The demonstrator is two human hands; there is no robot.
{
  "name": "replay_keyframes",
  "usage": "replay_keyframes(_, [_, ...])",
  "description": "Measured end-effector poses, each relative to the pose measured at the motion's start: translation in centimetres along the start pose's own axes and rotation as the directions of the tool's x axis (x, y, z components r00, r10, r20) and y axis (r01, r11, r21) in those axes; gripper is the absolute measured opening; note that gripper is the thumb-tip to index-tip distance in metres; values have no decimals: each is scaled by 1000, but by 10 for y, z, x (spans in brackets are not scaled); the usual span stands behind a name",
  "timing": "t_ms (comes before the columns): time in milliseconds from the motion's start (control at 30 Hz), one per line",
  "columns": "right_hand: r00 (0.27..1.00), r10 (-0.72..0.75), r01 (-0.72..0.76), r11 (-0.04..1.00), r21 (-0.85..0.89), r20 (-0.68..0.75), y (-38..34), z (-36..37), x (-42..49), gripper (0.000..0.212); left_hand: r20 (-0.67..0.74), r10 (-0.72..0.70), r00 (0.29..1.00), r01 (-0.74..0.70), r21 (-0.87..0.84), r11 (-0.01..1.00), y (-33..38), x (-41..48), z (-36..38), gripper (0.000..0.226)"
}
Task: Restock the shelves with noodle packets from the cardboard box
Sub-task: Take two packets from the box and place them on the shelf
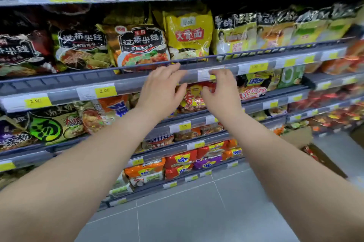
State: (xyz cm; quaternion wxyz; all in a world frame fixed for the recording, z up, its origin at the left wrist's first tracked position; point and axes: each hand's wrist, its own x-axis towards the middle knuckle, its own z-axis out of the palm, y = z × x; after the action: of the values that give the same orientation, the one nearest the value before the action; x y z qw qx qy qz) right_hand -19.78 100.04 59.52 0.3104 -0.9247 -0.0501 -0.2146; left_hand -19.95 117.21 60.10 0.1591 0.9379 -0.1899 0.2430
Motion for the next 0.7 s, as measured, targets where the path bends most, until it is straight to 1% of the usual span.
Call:
replay_keyframes(67, [998,55,-55,998,-34,6,36,-35,-28,43,43,37,998,-35,-51,998,41,-3,14,40])
replay_keyframes(167, [982,187,-185,981,-52,20,89,-88,-69,39,95,81,992,-69,-117,991,104,-9,39,39])
replay_keyframes(200, [970,242,-241,969,-47,5,114,-117,-91,40,116,124,986,-106,-152,983,142,-11,54,38])
replay_keyframes(267, [953,302,-302,953,-25,9,141,-149,-118,40,153,151,977,-116,-219,969,185,-19,71,36])
replay_keyframes(333, [925,380,-379,924,-50,8,177,-190,-155,37,185,207,961,-146,-299,943,244,-27,96,35])
replay_keyframes(433, [870,492,-493,866,-88,-28,229,-238,-206,37,233,295,927,-192,-379,905,321,-38,130,37])
replay_keyframes(533, [787,608,-618,776,-131,-107,280,-281,-250,31,293,352,889,-197,-449,871,395,-47,162,39])
replay_keyframes(633, [722,681,-692,709,-136,-121,316,-309,-276,30,343,393,853,-194,-491,849,444,-47,188,40])
replay_keyframes(700, [704,701,-711,694,-116,-119,340,-322,-282,34,361,410,838,-190,-511,838,470,-40,205,40])
